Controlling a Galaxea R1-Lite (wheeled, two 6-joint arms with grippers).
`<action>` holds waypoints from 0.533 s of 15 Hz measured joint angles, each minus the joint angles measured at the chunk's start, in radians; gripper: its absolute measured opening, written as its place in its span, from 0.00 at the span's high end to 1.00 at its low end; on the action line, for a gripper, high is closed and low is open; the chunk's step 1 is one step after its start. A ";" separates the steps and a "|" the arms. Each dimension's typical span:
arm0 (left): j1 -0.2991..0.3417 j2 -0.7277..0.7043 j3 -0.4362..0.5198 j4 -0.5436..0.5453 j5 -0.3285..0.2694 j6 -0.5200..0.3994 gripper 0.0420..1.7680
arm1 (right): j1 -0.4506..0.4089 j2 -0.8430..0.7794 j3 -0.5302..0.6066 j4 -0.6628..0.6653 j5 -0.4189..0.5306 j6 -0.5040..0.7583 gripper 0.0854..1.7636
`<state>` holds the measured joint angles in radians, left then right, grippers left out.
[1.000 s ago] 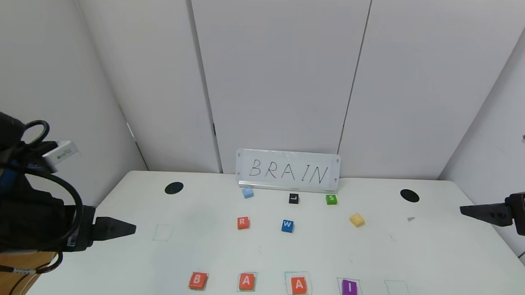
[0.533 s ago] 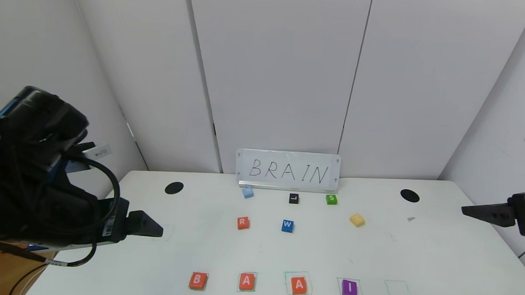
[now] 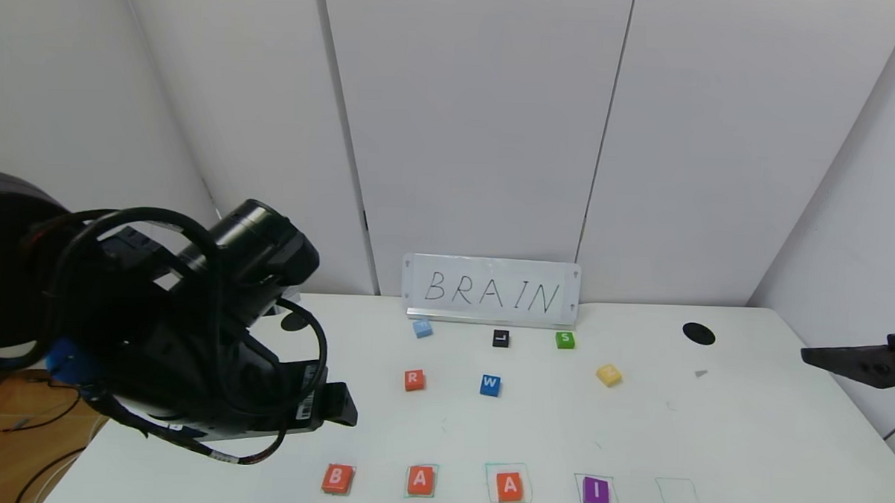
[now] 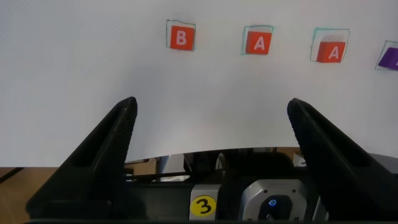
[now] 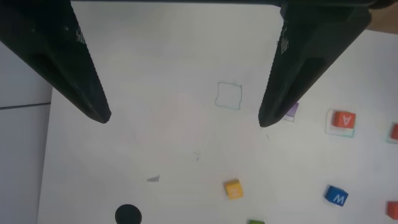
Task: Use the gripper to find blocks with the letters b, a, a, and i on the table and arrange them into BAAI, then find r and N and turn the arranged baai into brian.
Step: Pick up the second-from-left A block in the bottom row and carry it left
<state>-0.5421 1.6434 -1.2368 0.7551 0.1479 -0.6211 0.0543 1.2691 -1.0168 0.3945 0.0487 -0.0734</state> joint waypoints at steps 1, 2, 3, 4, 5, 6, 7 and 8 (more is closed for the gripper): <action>-0.015 0.015 -0.004 -0.016 0.008 -0.002 0.03 | 0.001 -0.005 0.000 0.000 0.000 0.000 0.03; -0.024 0.026 -0.007 -0.049 0.013 -0.004 0.03 | 0.000 -0.011 0.000 0.000 0.000 0.000 0.03; -0.033 0.036 -0.006 -0.078 0.015 -0.011 0.03 | 0.001 -0.017 -0.001 0.000 0.001 0.000 0.03; -0.043 0.048 -0.001 -0.093 0.017 -0.025 0.03 | 0.007 -0.023 -0.001 0.000 0.000 0.001 0.03; -0.053 0.062 0.002 -0.104 0.018 -0.042 0.03 | 0.011 -0.029 -0.001 0.001 0.001 0.001 0.03; -0.066 0.080 0.004 -0.106 0.021 -0.059 0.03 | 0.012 -0.035 -0.001 0.001 0.001 0.001 0.03; -0.076 0.097 0.005 -0.107 0.023 -0.078 0.03 | 0.013 -0.041 -0.001 0.001 0.001 0.002 0.03; -0.082 0.113 0.005 -0.109 0.024 -0.090 0.03 | 0.014 -0.046 0.000 0.001 0.001 0.001 0.03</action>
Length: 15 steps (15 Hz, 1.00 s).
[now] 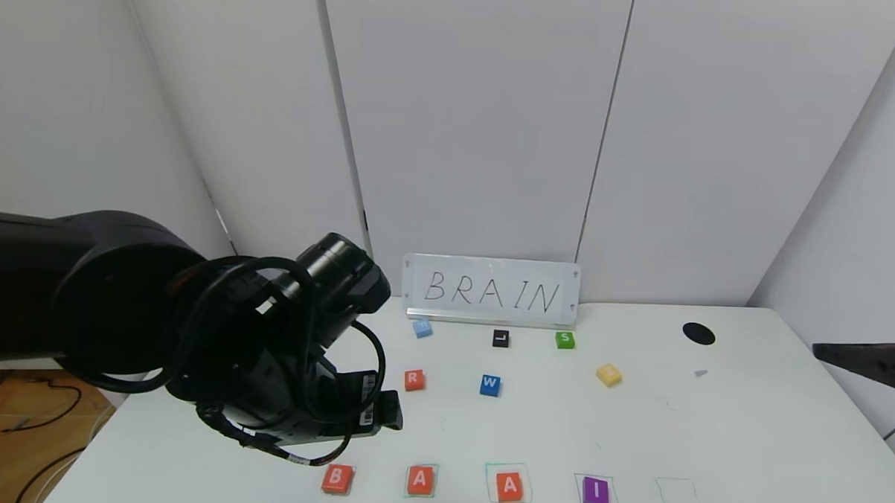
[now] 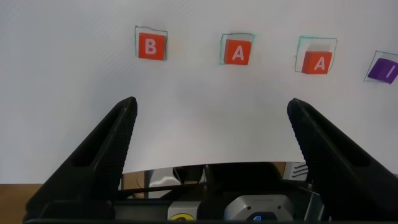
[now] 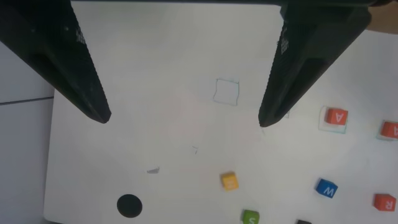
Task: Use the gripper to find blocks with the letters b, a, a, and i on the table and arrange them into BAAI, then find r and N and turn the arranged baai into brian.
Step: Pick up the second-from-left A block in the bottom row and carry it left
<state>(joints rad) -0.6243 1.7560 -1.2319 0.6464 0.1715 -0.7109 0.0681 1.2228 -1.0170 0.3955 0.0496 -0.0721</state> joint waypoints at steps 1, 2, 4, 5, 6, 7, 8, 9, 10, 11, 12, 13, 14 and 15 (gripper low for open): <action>-0.004 0.016 0.003 -0.001 0.000 -0.005 0.03 | 0.000 -0.003 0.000 0.000 0.000 -0.001 0.03; -0.010 0.031 0.006 -0.013 0.000 -0.023 0.03 | 0.001 -0.006 0.000 0.000 0.000 -0.001 0.03; -0.030 0.063 0.011 -0.062 0.004 -0.050 0.03 | 0.004 -0.009 0.000 0.003 0.001 -0.001 0.03; -0.039 0.077 0.015 -0.077 0.007 -0.051 0.03 | 0.006 -0.012 0.000 0.014 0.001 -0.001 0.03; -0.047 0.091 0.021 -0.089 0.012 -0.051 0.03 | 0.010 -0.019 -0.003 0.033 0.001 -0.001 0.03; -0.056 0.106 0.028 -0.103 0.023 -0.051 0.03 | 0.016 -0.026 -0.006 0.037 0.002 -0.001 0.03; -0.062 0.123 0.035 -0.123 0.035 -0.051 0.03 | 0.019 -0.031 -0.007 0.038 0.002 -0.001 0.03; -0.064 0.139 0.039 -0.148 0.041 -0.051 0.03 | 0.020 -0.033 -0.008 0.038 0.002 -0.001 0.03; -0.066 0.158 0.042 -0.169 0.044 -0.050 0.03 | 0.022 -0.035 -0.008 0.038 0.003 -0.001 0.03; -0.069 0.177 0.044 -0.184 0.044 -0.050 0.03 | 0.026 -0.039 -0.008 0.038 0.005 -0.001 0.03; -0.075 0.197 0.046 -0.193 0.043 -0.050 0.03 | 0.033 -0.044 -0.007 0.039 0.005 0.000 0.03; -0.081 0.217 0.050 -0.201 0.041 -0.049 0.03 | 0.039 -0.051 -0.005 0.038 0.004 -0.001 0.03; -0.085 0.236 0.052 -0.209 0.041 -0.048 0.03 | 0.041 -0.056 -0.004 0.039 0.004 -0.001 0.03; -0.089 0.254 0.056 -0.230 0.041 -0.047 0.03 | 0.042 -0.059 -0.003 0.038 0.004 -0.001 0.03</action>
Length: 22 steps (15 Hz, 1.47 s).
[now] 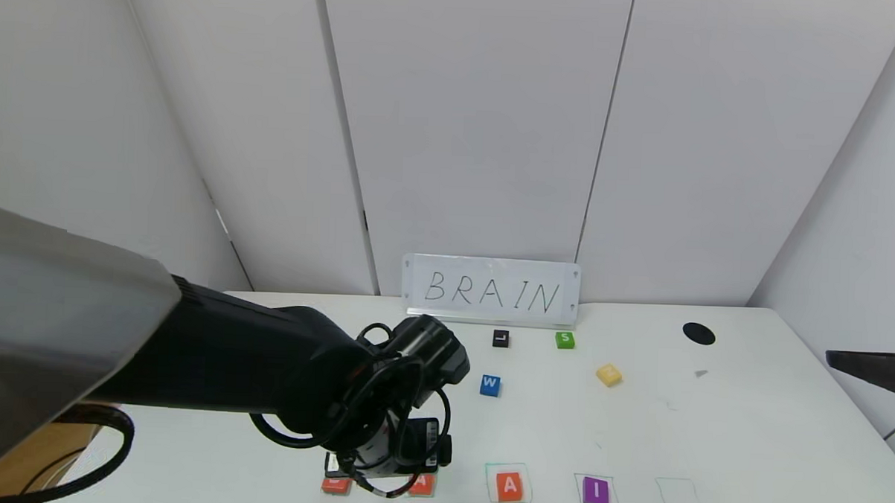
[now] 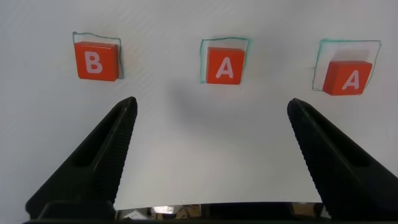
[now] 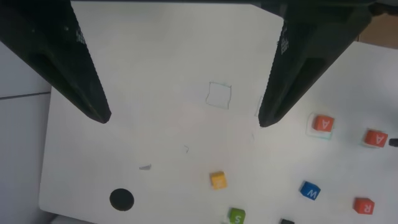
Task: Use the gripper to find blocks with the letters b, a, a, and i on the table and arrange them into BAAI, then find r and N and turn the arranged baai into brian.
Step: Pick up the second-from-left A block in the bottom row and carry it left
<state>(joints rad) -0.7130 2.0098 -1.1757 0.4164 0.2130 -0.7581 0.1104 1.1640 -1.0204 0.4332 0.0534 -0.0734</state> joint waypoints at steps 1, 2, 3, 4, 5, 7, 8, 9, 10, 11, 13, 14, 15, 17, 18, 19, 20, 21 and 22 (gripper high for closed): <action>-0.005 0.018 0.004 -0.029 0.000 0.000 0.03 | 0.001 -0.002 0.001 0.000 0.000 0.000 0.03; -0.011 0.032 0.007 -0.044 0.002 0.001 0.03 | 0.001 -0.003 0.001 0.000 0.001 0.000 0.03; -0.016 0.046 0.008 -0.054 0.005 0.000 0.03 | 0.001 -0.004 0.002 0.000 0.000 0.000 0.03; -0.019 0.057 0.010 -0.056 0.015 0.000 0.03 | 0.001 -0.004 0.002 -0.001 0.000 0.000 0.03; -0.021 0.069 0.010 -0.057 0.032 -0.001 0.03 | 0.002 -0.005 0.002 -0.001 0.000 0.000 0.03; -0.023 0.096 0.010 -0.059 0.055 -0.003 0.03 | 0.003 -0.006 0.002 -0.002 0.000 0.000 0.03; -0.023 0.106 0.010 -0.061 0.055 -0.004 0.03 | 0.003 -0.007 0.002 -0.002 0.001 0.000 0.03; -0.024 0.113 0.012 -0.071 0.054 -0.005 0.03 | 0.003 -0.008 0.002 -0.001 0.001 0.000 0.03; -0.024 0.120 0.019 -0.092 0.054 -0.005 0.03 | 0.003 -0.008 0.002 -0.002 0.001 0.000 0.03; -0.025 0.128 0.026 -0.127 0.053 -0.005 0.03 | 0.003 -0.009 0.003 -0.002 0.001 0.000 0.03; -0.024 0.146 0.039 -0.184 0.056 -0.007 0.03 | 0.003 -0.009 0.004 -0.002 0.001 -0.001 0.03; -0.025 0.151 0.042 -0.188 0.057 -0.007 0.03 | 0.003 -0.009 0.004 -0.002 0.002 0.000 0.03; -0.025 0.155 0.044 -0.190 0.057 -0.008 0.03 | 0.003 -0.009 0.004 -0.002 0.002 -0.001 0.03; -0.025 0.160 0.046 -0.190 0.057 -0.009 0.03 | 0.003 -0.009 0.005 -0.002 0.003 -0.001 0.03; -0.025 0.161 0.047 -0.189 0.057 -0.009 0.03 | 0.003 -0.009 0.006 -0.002 0.003 -0.001 0.03; -0.025 0.161 0.047 -0.190 0.056 -0.009 0.03 | 0.003 -0.009 0.006 -0.002 0.003 -0.001 0.03; -0.025 0.162 0.049 -0.191 0.056 -0.008 0.08 | 0.003 -0.009 0.006 -0.002 0.003 -0.001 0.03; -0.025 0.162 0.050 -0.191 0.056 -0.008 0.19 | 0.003 -0.009 0.006 -0.002 0.003 -0.001 0.03; -0.025 0.162 0.050 -0.191 0.055 -0.007 0.29 | 0.003 -0.009 0.006 -0.002 0.003 -0.001 0.03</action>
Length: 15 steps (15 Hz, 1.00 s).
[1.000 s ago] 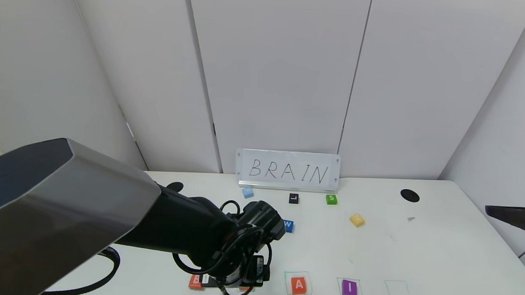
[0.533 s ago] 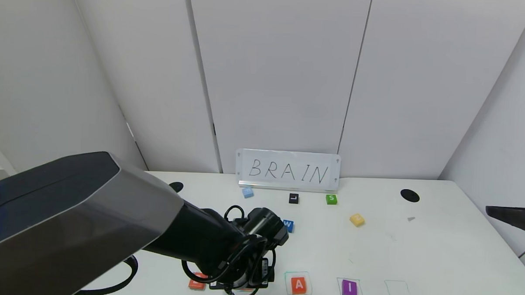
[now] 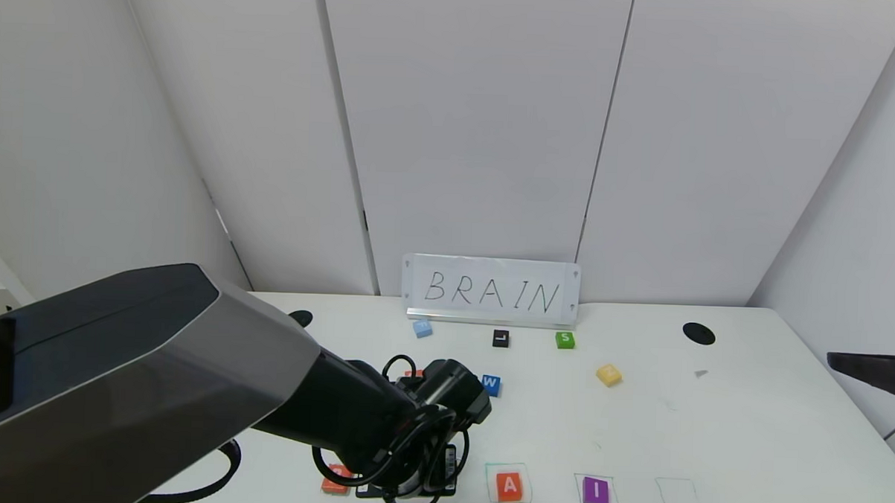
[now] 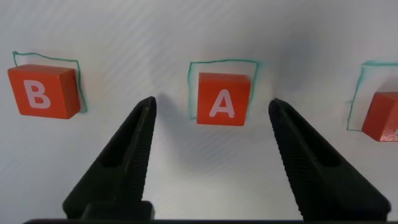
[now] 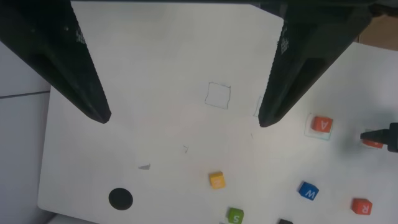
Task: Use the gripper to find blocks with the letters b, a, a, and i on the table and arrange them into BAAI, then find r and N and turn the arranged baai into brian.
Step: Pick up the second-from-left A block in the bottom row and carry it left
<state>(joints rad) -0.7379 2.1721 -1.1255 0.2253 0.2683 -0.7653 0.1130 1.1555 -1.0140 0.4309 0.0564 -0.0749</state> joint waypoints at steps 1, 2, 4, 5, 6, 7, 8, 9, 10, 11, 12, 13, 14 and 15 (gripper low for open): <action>0.000 0.000 0.000 0.000 -0.002 0.000 0.37 | 0.000 0.000 0.000 0.000 0.000 0.000 0.03; 0.000 0.000 0.000 0.000 -0.002 0.000 0.44 | 0.000 0.000 -0.001 0.000 0.000 0.000 0.03; 0.000 0.002 0.000 -0.001 -0.003 0.000 0.56 | 0.000 0.000 -0.001 0.000 0.000 0.000 0.03; 0.000 0.002 0.000 -0.001 -0.003 0.000 0.64 | 0.000 0.000 -0.001 0.000 0.000 0.000 0.03; 0.000 0.002 0.000 -0.001 -0.003 0.000 0.74 | 0.000 -0.001 -0.001 0.000 0.000 0.000 0.03; 0.000 0.002 0.000 -0.001 -0.003 0.000 0.74 | 0.000 -0.001 -0.001 0.000 0.000 0.000 0.03; 0.000 0.002 0.000 -0.001 -0.003 0.000 0.74 | 0.000 -0.003 -0.001 0.000 0.001 0.000 0.03; 0.000 0.002 0.000 -0.001 -0.003 0.000 0.74 | 0.000 -0.005 0.000 0.000 0.001 0.000 0.03; 0.000 0.002 0.000 -0.001 -0.003 0.000 0.74 | 0.000 -0.006 0.000 0.000 0.001 0.000 0.03; 0.000 0.002 0.000 -0.001 -0.003 0.000 0.74 | 0.000 -0.007 0.000 0.000 0.001 0.000 0.03; 0.000 0.002 0.000 -0.001 -0.002 0.000 0.74 | 0.000 -0.008 0.000 0.000 0.001 0.000 0.03; 0.000 0.002 0.000 0.000 -0.001 0.000 0.74 | 0.000 -0.008 0.000 0.000 0.001 0.000 0.03; 0.000 0.000 0.000 0.000 -0.001 0.000 0.74 | 0.000 -0.010 0.000 0.000 0.001 0.000 0.03; 0.001 -0.004 0.000 0.006 0.001 0.000 0.74 | 0.000 -0.010 0.000 0.000 0.001 0.000 0.03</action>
<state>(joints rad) -0.7368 2.1677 -1.1257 0.2315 0.2689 -0.7653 0.1130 1.1460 -1.0145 0.4309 0.0577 -0.0749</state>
